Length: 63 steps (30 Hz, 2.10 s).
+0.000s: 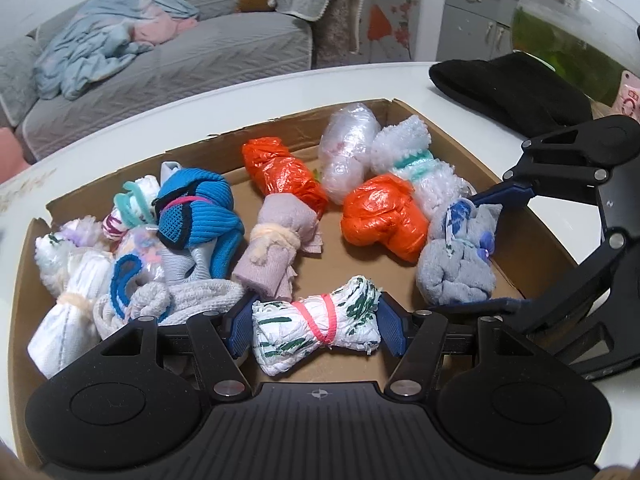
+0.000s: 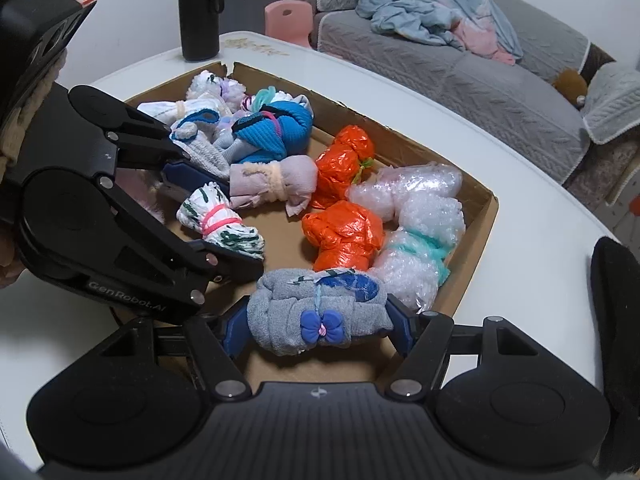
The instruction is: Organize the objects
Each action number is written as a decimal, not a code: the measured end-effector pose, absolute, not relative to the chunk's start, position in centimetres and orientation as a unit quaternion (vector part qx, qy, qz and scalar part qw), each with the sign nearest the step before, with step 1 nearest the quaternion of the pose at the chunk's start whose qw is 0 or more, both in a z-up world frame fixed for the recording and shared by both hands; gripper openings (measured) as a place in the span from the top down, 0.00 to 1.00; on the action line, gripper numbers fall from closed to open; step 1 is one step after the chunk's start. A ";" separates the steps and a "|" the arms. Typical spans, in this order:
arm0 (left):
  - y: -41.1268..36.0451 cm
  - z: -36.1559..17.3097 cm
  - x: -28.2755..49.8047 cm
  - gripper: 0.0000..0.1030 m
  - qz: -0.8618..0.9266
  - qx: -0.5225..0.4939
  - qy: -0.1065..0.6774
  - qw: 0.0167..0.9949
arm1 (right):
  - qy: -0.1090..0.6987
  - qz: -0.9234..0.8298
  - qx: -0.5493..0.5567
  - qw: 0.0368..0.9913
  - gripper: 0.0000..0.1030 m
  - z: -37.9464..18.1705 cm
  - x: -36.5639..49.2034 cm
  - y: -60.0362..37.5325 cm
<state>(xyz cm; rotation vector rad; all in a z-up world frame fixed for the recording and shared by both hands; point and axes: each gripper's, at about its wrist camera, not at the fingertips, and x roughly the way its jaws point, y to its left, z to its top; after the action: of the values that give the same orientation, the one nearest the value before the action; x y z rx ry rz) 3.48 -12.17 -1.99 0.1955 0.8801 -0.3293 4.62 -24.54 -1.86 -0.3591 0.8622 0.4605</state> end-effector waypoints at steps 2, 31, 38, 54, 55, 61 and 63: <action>-12.3 -1.9 3.4 0.34 -0.155 0.094 0.424 0.887 | 0.411 0.225 -0.176 0.866 0.36 -1.9 4.6 -24.6; -11.2 -1.3 3.6 0.08 -0.163 0.012 0.465 0.870 | 0.427 0.212 -0.209 0.853 0.20 -1.6 3.7 -23.2; -11.3 0.4 2.4 0.01 -0.163 0.000 0.452 0.877 | 0.419 0.211 -0.181 0.864 0.15 -0.2 2.7 -23.6; -8.3 5.7 -2.9 0.01 -0.076 0.020 0.374 0.924 | 0.380 0.175 -0.064 0.906 0.03 2.0 -0.7 -22.2; -7.7 5.7 -3.0 0.01 -0.075 0.012 0.370 0.926 | 0.379 0.173 -0.059 0.907 0.03 2.0 -0.7 -22.2; -5.8 5.7 -3.5 0.01 -0.041 0.010 0.368 0.929 | 0.377 0.148 -0.030 0.914 0.02 2.2 -0.7 -22.1; -5.6 5.8 -3.7 0.01 -0.036 0.020 0.366 0.930 | 0.375 0.143 -0.024 0.916 0.02 2.2 -0.6 -22.1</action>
<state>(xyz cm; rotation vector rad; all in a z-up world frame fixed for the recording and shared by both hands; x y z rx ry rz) -3.73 -5.56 5.76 0.0420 0.7504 -0.0729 -0.64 -22.06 2.21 -0.0484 0.7722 0.2950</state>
